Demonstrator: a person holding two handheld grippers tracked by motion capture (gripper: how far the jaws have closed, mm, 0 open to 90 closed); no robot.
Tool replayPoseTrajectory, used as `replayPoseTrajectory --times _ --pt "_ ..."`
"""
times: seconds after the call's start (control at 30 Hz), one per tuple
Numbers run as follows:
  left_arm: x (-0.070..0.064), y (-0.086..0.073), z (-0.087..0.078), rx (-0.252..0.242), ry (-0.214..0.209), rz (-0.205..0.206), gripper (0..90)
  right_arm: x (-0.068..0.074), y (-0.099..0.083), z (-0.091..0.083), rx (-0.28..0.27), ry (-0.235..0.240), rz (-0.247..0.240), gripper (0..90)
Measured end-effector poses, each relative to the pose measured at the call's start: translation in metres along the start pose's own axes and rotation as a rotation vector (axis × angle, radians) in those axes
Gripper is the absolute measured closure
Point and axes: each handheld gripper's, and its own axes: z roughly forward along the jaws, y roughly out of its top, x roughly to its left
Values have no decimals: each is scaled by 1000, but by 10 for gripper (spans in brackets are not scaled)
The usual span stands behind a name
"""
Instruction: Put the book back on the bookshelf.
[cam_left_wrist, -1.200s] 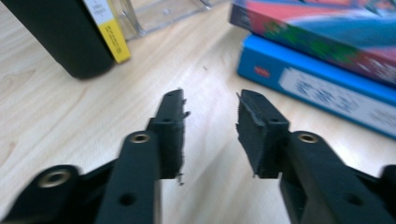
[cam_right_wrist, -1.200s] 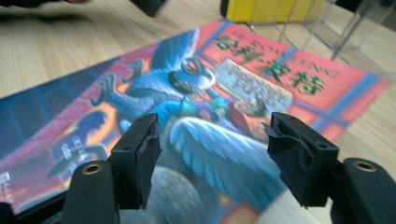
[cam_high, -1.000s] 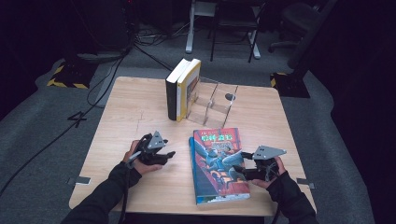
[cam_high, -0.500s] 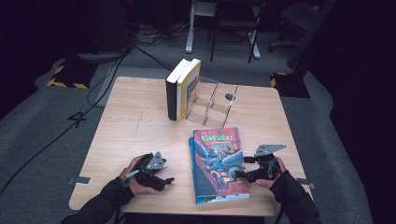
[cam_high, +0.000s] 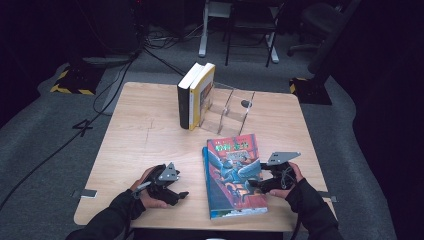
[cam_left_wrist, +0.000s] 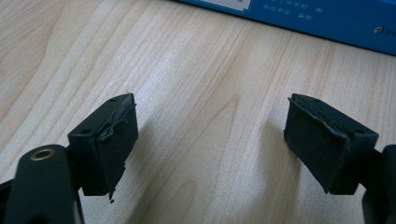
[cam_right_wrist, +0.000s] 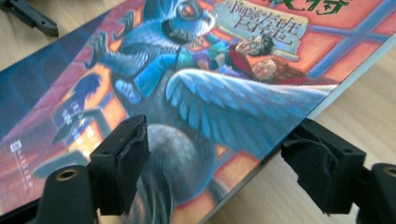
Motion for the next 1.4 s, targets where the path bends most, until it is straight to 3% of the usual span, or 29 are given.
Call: replayPoseTrajectory --times 0.1,0.23,0.4,0.6,0.7,1.07,1.2,1.27,1.4 --pt "0 0 0 0 -1 0 176 0 6 -1 -32 30 -4 319" --pt "0 0 0 0 -1 1 176 4 7 -5 26 -3 -37 316" --pt "0 0 0 -1 -3 1 175 6 -4 -14 67 -5 -8 313" --pt "0 0 0 -1 -3 2 175 6 -15 -19 132 65 55 310" --pt "0 0 1 0 -3 1 172 2 -15 -13 148 127 99 279" --pt "0 1 1 1 -5 1 170 11 -8 -16 149 61 9 288" --pt "0 1 1 1 -5 2 170 12 -5 -15 137 34 -4 302" --pt "0 1 1 1 -5 2 170 11 -2 -11 115 -12 -4 298" --pt "0 1 1 0 -6 2 170 3 1 -5 84 1 2 325"
